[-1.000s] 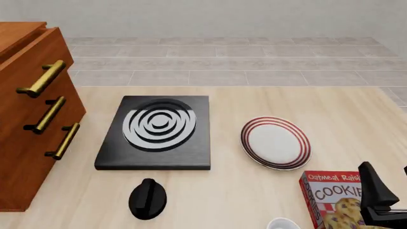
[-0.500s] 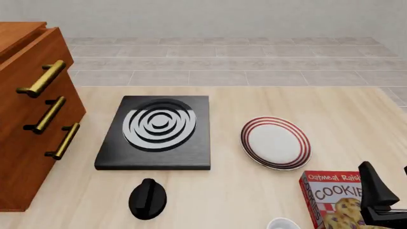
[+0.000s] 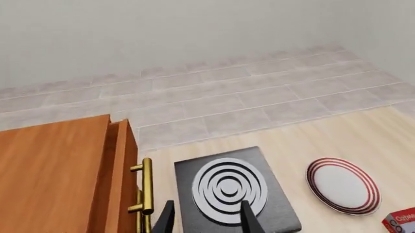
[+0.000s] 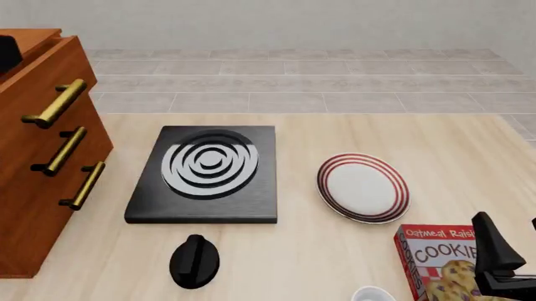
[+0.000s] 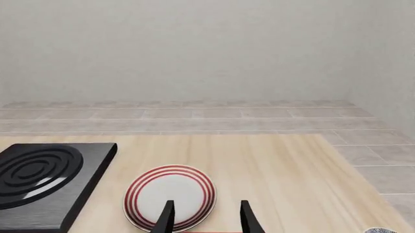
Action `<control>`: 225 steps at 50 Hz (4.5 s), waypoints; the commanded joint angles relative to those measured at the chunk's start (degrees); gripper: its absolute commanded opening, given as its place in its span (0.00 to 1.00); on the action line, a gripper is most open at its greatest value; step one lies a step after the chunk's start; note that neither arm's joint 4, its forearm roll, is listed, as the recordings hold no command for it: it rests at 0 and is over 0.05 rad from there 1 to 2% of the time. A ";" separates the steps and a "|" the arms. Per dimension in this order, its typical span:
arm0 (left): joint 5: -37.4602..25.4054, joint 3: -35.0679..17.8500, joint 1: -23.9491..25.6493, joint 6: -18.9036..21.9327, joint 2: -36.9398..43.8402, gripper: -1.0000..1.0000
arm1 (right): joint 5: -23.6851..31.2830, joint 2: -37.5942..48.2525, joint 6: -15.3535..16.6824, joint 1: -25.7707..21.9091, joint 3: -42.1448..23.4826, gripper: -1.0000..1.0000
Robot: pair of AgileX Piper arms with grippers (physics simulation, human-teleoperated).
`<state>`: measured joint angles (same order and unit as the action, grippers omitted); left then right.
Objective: Pick the akita bowl in the top layer of the wooden cabinet and place it on the plate.
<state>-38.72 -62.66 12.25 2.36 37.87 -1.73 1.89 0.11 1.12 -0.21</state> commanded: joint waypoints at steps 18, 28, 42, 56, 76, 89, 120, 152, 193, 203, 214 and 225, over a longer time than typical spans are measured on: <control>-13.82 -14.58 -1.28 -3.15 7.59 1.00 | -0.69 0.86 -0.14 0.49 -0.03 1.00; -17.04 -15.78 -2.47 -4.14 9.27 1.00 | -0.45 0.58 -0.17 0.46 -0.09 1.00; -19.77 -18.20 -4.37 -4.30 12.32 1.00 | -0.55 0.66 -0.23 0.58 -0.09 1.00; -20.92 -18.30 -10.33 1.17 15.47 1.00 | -1.11 1.26 -0.28 0.54 0.02 1.00; -20.72 -19.06 -13.86 5.57 17.06 1.00 | -1.68 1.81 -0.22 0.49 0.06 1.00; -21.02 -19.69 -17.00 6.36 18.26 1.00 | -1.61 1.73 -0.03 0.42 0.07 1.00; -20.98 -17.47 -23.54 6.58 19.98 1.00 | -0.80 0.87 0.52 0.25 0.11 1.00; -17.59 -9.48 -25.78 8.13 18.11 1.00 | -1.00 1.09 0.51 0.37 0.09 1.00; -14.84 -0.74 -26.47 8.74 15.15 1.00 | -0.81 0.90 0.46 0.46 0.11 1.00; -14.12 0.81 -26.94 9.07 14.87 1.00 | -0.83 0.95 0.54 0.49 0.11 1.00; -13.39 1.72 -27.71 9.58 14.69 1.00 | -0.62 0.75 0.56 0.49 0.12 1.00; -12.86 3.48 -28.18 10.12 14.07 1.00 | -0.60 0.73 0.57 0.49 0.13 1.00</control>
<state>-51.82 -61.18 -15.23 12.25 52.31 -2.37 2.65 0.66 1.61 -0.09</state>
